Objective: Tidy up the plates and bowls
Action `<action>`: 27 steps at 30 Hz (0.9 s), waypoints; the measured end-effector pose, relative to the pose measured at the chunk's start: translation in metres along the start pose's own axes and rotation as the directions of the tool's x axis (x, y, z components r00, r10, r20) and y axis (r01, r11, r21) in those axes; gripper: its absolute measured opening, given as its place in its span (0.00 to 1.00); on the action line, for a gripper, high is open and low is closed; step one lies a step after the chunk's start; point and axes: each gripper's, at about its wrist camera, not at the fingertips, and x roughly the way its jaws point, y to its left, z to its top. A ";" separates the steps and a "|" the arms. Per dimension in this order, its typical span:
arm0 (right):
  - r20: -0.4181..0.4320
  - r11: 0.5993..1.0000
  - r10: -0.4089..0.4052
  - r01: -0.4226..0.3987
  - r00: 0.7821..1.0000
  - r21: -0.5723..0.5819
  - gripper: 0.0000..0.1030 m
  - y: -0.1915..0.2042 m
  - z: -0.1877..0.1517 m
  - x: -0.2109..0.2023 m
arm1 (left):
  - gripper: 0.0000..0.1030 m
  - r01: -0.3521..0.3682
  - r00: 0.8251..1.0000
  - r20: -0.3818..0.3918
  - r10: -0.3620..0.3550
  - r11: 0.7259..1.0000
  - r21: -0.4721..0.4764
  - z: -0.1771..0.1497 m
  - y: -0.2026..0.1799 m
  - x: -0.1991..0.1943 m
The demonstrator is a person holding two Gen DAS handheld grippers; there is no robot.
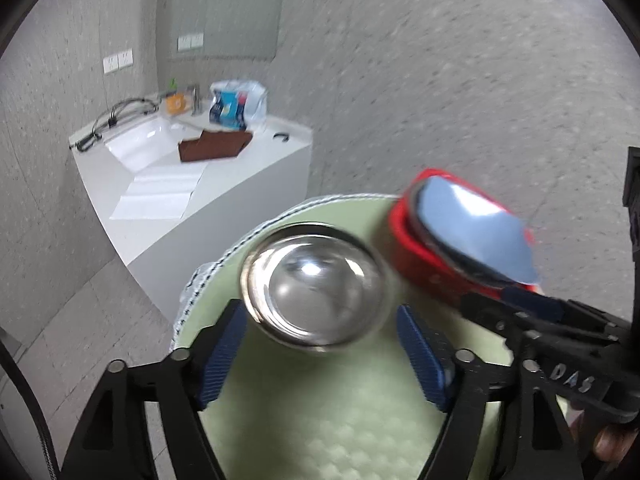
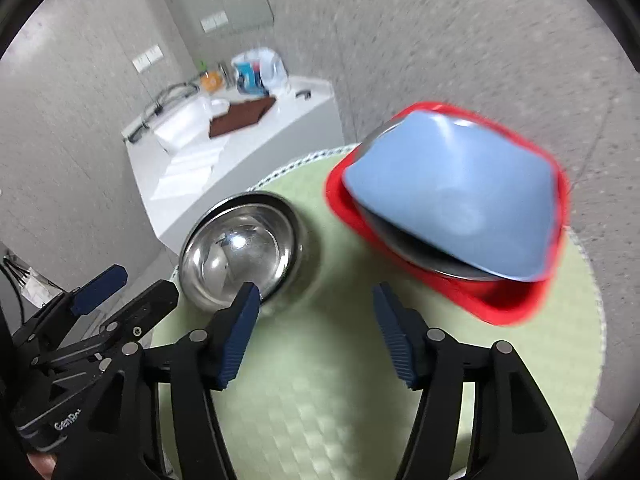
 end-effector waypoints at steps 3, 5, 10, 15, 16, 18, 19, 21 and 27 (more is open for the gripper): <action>0.047 1.000 -0.006 0.006 0.999 0.013 0.67 -0.027 -0.019 -0.042 | 0.83 0.009 1.000 0.029 -0.010 1.000 0.017 -0.022 -0.028 -0.025; 0.068 0.999 -0.034 0.033 0.997 0.019 0.69 -0.045 -0.035 -0.065 | 0.88 0.029 0.999 0.023 -0.030 0.999 0.038 -0.040 -0.047 -0.035; 0.063 0.993 -0.102 0.097 0.993 0.068 0.70 -0.100 -0.083 -0.106 | 0.88 0.069 0.997 -0.051 -0.064 0.993 0.096 -0.084 -0.102 -0.035; -0.014 0.982 -0.150 0.151 0.989 0.111 0.70 -0.144 -0.132 -0.110 | 0.86 0.101 0.985 -0.152 -0.079 0.985 0.142 -0.124 -0.146 -0.014; -0.029 0.981 -0.142 0.145 0.989 0.127 0.70 -0.153 -0.140 -0.108 | 0.84 0.101 0.983 -0.169 -0.076 0.984 0.147 -0.129 -0.151 -0.008; -0.063 0.980 -0.126 0.134 0.990 0.145 0.70 -0.164 -0.154 -0.101 | 0.75 0.103 0.972 -0.223 -0.068 0.984 0.148 -0.142 -0.162 0.005; -0.089 0.980 -0.105 0.119 0.990 0.157 0.69 -0.169 -0.162 -0.094 | 0.68 0.109 0.967 -0.244 -0.071 0.983 0.148 -0.145 -0.165 0.011; -0.125 0.980 -0.070 0.091 0.990 0.179 0.64 -0.175 -0.172 -0.084 | 0.57 0.121 0.956 -0.283 -0.076 0.982 0.147 -0.152 -0.170 0.021; -0.184 0.973 0.040 0.003 0.982 0.232 0.19 -0.186 -0.183 -0.059 | 0.11 0.212 0.926 -0.345 -0.155 0.968 0.134 -0.145 -0.182 0.042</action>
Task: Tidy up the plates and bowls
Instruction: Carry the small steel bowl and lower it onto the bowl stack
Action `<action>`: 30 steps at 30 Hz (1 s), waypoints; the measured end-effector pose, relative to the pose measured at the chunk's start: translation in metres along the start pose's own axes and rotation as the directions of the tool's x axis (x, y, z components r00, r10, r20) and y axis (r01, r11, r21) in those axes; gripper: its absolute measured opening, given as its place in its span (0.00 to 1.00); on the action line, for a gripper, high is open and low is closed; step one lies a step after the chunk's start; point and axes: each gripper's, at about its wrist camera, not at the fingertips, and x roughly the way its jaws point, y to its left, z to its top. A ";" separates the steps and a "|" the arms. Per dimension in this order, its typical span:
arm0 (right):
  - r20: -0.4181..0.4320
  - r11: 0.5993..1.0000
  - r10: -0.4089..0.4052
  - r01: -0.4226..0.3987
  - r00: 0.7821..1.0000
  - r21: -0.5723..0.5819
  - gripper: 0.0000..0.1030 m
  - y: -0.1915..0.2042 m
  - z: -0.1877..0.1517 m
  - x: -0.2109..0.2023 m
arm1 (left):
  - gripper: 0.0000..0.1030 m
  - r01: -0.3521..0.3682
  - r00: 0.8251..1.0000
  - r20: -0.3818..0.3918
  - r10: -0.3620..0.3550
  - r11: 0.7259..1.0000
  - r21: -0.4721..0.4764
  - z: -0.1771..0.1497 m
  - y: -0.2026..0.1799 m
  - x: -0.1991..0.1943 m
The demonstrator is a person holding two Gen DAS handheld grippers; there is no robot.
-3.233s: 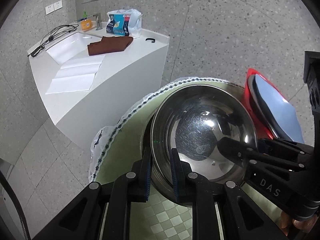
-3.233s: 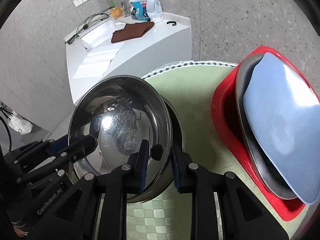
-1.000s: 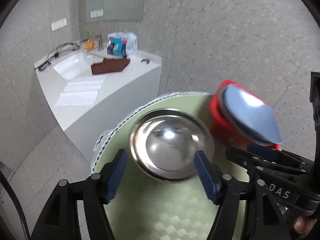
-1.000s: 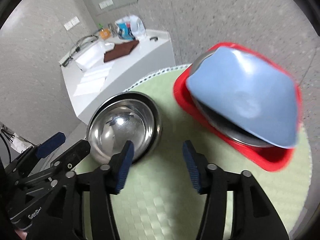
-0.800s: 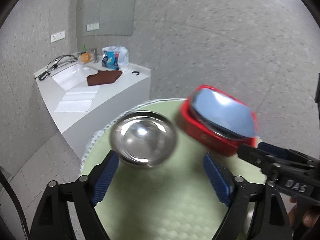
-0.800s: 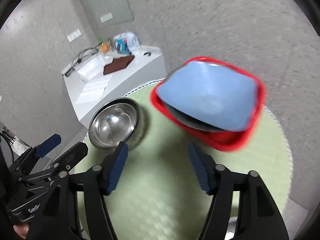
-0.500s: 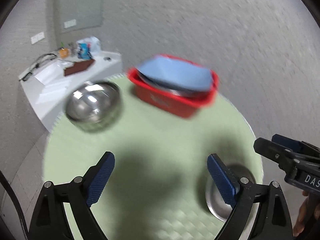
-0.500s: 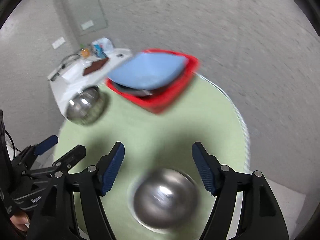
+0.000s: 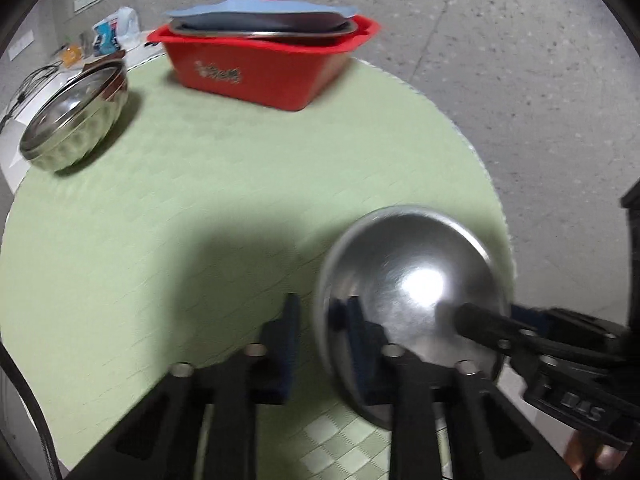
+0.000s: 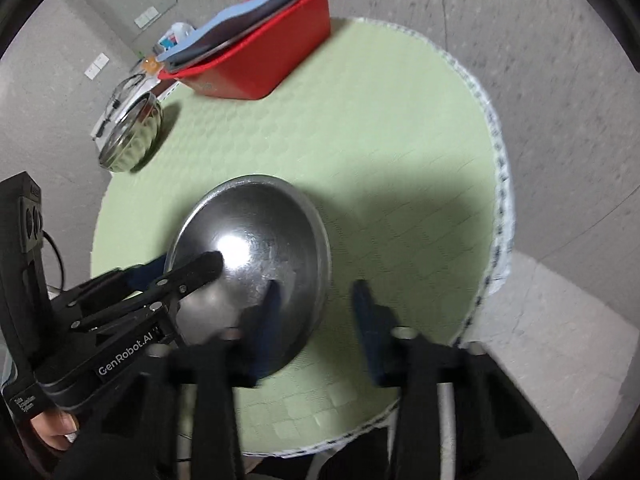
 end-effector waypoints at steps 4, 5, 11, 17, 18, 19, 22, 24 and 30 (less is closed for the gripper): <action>0.021 1.000 0.014 -0.014 1.000 -0.001 0.11 0.000 0.005 -0.002 | 0.10 -0.008 1.000 0.031 0.007 0.999 0.038 0.012 0.006 -0.002; 0.033 1.000 0.015 -0.015 0.999 -0.002 0.11 0.002 0.008 -0.004 | 0.10 -0.005 0.999 0.042 0.003 0.999 0.042 0.014 0.010 -0.006; 0.112 0.999 0.027 -0.022 0.993 -0.045 0.11 0.045 0.038 -0.015 | 0.10 -0.032 0.989 0.147 0.023 0.998 0.057 0.034 0.037 -0.046; 0.168 0.990 0.063 -0.040 0.984 -0.134 0.11 0.107 0.068 -0.025 | 0.10 -0.037 0.970 0.239 0.034 0.999 0.006 0.048 0.093 -0.096; 0.175 0.988 0.070 -0.044 0.982 -0.147 0.11 0.117 0.074 -0.024 | 0.10 -0.041 0.967 0.253 0.042 0.999 -0.008 0.051 0.105 -0.104; 0.177 0.985 0.077 -0.047 0.981 -0.166 0.11 0.129 0.079 -0.023 | 0.10 -0.045 0.964 0.261 0.049 0.999 -0.022 0.055 0.116 -0.109; 0.174 0.976 0.095 -0.057 0.980 -0.211 0.11 0.164 0.097 -0.012 | 0.10 -0.050 0.960 0.274 0.066 0.997 -0.066 0.064 0.155 -0.122; 0.166 0.971 0.099 -0.059 0.981 -0.230 0.11 0.185 0.113 -0.001 | 0.10 -0.059 0.960 0.268 0.083 0.994 -0.097 0.072 0.182 -0.124; 0.145 0.958 0.081 -0.037 0.986 -0.284 0.11 0.244 0.151 0.042 | 0.10 -0.098 0.962 0.238 0.133 0.984 -0.151 0.107 0.236 -0.109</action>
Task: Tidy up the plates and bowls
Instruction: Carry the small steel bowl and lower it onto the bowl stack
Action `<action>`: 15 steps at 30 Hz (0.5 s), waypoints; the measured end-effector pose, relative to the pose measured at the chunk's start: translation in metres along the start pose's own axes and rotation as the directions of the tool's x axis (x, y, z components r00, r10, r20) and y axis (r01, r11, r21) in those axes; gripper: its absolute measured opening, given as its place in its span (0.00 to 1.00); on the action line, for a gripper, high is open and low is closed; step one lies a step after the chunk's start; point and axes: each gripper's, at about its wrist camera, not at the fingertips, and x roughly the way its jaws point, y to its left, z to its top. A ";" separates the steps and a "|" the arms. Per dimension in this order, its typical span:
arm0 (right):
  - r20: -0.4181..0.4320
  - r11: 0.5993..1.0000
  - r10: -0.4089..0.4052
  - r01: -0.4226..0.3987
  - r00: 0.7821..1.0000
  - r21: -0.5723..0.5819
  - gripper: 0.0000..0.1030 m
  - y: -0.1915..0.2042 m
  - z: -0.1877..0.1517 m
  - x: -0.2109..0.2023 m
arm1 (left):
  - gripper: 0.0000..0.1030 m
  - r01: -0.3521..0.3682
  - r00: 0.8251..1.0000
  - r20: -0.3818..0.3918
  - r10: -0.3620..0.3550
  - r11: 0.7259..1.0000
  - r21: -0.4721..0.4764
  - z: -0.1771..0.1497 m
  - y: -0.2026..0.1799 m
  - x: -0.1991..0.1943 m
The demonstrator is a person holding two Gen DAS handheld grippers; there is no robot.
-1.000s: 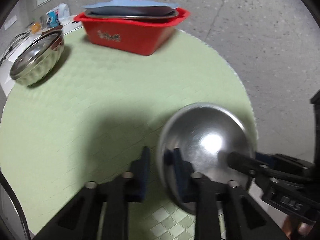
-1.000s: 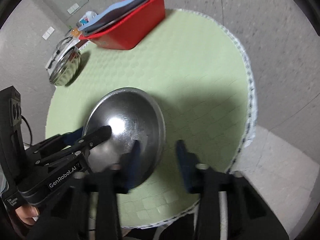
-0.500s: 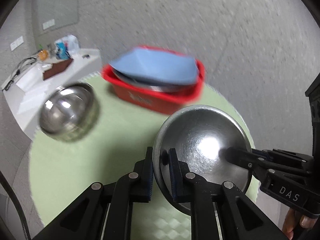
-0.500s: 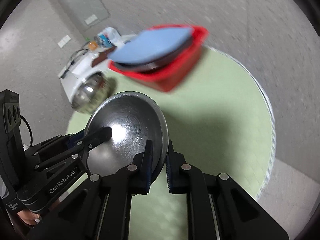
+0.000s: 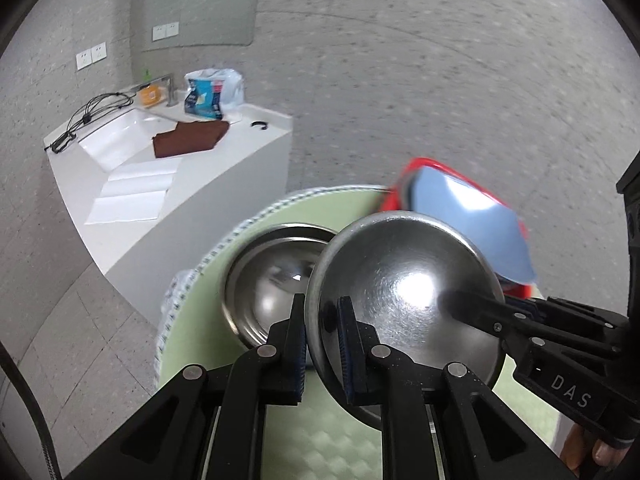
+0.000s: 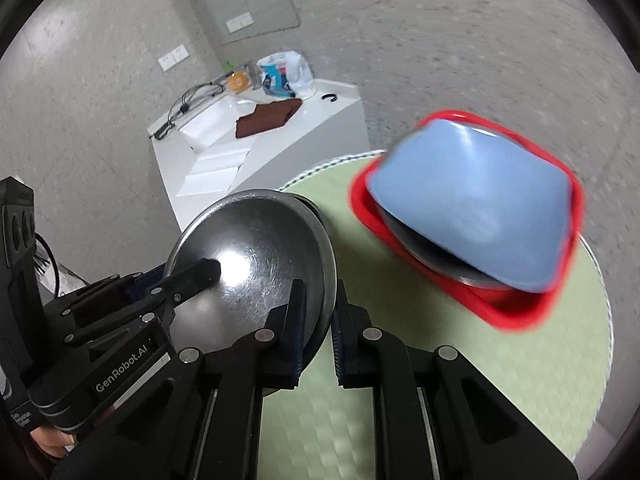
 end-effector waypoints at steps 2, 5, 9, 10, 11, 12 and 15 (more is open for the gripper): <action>-0.013 1.000 -0.012 0.011 1.000 -0.017 0.11 0.008 0.009 0.017 | 0.11 -0.011 1.000 -0.021 0.011 1.000 -0.013 0.010 0.013 0.017; -0.048 0.999 -0.031 0.030 0.998 -0.027 0.11 0.015 0.019 0.044 | 0.11 -0.028 0.998 -0.053 0.027 0.999 -0.016 0.022 0.024 0.039; -0.093 0.997 -0.066 0.063 0.993 -0.032 0.11 0.018 0.024 0.075 | 0.10 -0.034 0.996 -0.085 0.033 0.999 -0.008 0.037 0.025 0.075; -0.098 0.997 -0.072 0.069 0.993 -0.031 0.11 0.017 0.024 0.078 | 0.11 -0.033 0.995 -0.093 0.032 0.999 -0.004 0.039 0.026 0.083; -0.102 0.996 -0.081 0.078 0.992 -0.033 0.11 0.017 0.024 0.082 | 0.11 -0.029 0.995 -0.098 0.029 1.000 0.001 0.041 0.026 0.089; -0.103 0.995 -0.091 0.088 0.990 -0.036 0.11 0.018 0.024 0.084 | 0.11 -0.023 0.994 -0.105 0.023 1.000 0.002 0.043 0.028 0.098; -0.107 0.992 -0.124 0.120 0.986 -0.044 0.11 0.020 0.024 0.090 | 0.12 -0.012 0.993 -0.119 0.012 1.000 0.007 0.046 0.029 0.112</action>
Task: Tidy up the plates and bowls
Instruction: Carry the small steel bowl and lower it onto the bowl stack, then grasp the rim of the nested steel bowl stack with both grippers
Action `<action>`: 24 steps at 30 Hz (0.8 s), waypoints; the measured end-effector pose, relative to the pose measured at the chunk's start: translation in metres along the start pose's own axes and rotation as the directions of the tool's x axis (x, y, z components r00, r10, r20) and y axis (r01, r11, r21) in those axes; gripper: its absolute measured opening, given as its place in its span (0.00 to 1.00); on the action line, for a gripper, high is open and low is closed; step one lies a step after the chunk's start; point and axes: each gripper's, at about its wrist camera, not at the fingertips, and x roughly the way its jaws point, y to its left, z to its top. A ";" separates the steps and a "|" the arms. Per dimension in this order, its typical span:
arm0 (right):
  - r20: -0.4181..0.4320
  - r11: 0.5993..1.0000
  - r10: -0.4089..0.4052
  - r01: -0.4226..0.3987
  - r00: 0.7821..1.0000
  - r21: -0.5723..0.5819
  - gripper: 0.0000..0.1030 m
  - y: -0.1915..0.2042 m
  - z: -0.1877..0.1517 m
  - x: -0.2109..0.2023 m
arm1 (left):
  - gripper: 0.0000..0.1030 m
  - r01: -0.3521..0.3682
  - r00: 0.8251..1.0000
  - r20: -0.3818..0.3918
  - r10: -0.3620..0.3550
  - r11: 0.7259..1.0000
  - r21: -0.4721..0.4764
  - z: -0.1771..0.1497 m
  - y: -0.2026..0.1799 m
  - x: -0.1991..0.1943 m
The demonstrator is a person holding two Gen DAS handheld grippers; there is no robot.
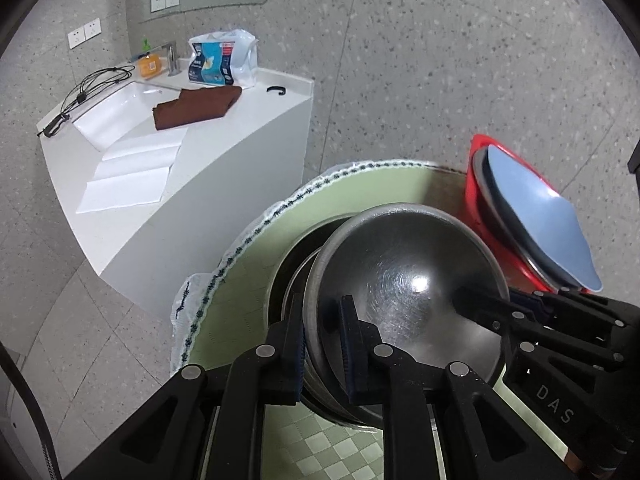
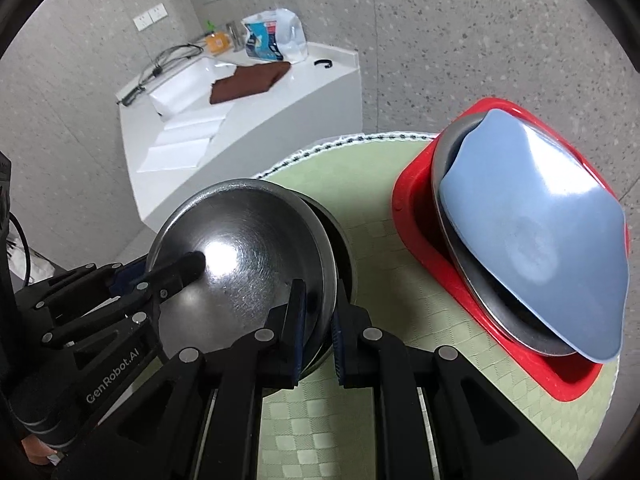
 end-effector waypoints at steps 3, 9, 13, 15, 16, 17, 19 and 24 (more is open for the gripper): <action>0.003 0.999 -0.035 0.035 0.999 -0.008 0.12 0.001 0.000 0.003 | 0.12 0.011 1.000 -0.005 -0.011 1.000 0.010 0.001 0.001 0.008; 0.010 0.997 -0.079 0.080 0.997 -0.018 0.14 0.003 0.001 0.007 | 0.13 0.034 0.999 -0.021 -0.034 0.999 0.006 0.000 0.007 0.020; 0.020 0.994 -0.105 0.105 0.994 -0.026 0.14 0.006 0.000 0.007 | 0.13 0.041 0.999 -0.012 -0.041 0.999 0.009 -0.003 0.009 0.018; 0.023 0.994 -0.108 0.108 0.994 -0.026 0.17 0.007 0.000 0.007 | 0.13 0.044 0.999 -0.013 -0.044 0.999 0.001 -0.004 0.012 0.018; 0.025 0.994 -0.105 0.106 0.994 -0.021 0.24 0.007 0.000 0.007 | 0.13 0.042 0.999 -0.010 -0.042 0.999 0.001 -0.007 0.011 0.017; 0.026 0.994 -0.111 0.112 0.993 -0.018 0.29 0.007 -0.001 0.007 | 0.13 0.031 1.000 -0.004 -0.031 1.000 0.005 -0.007 0.011 0.016; 0.022 0.991 -0.134 0.134 0.991 -0.001 0.52 0.005 -0.002 0.009 | 0.11 0.028 1.000 -0.005 -0.028 1.000 0.003 -0.007 0.013 0.016; -0.015 0.996 -0.074 0.074 0.997 0.044 0.51 -0.006 -0.005 0.018 | 0.14 0.009 1.000 -0.002 -0.009 1.000 0.020 -0.011 0.007 0.015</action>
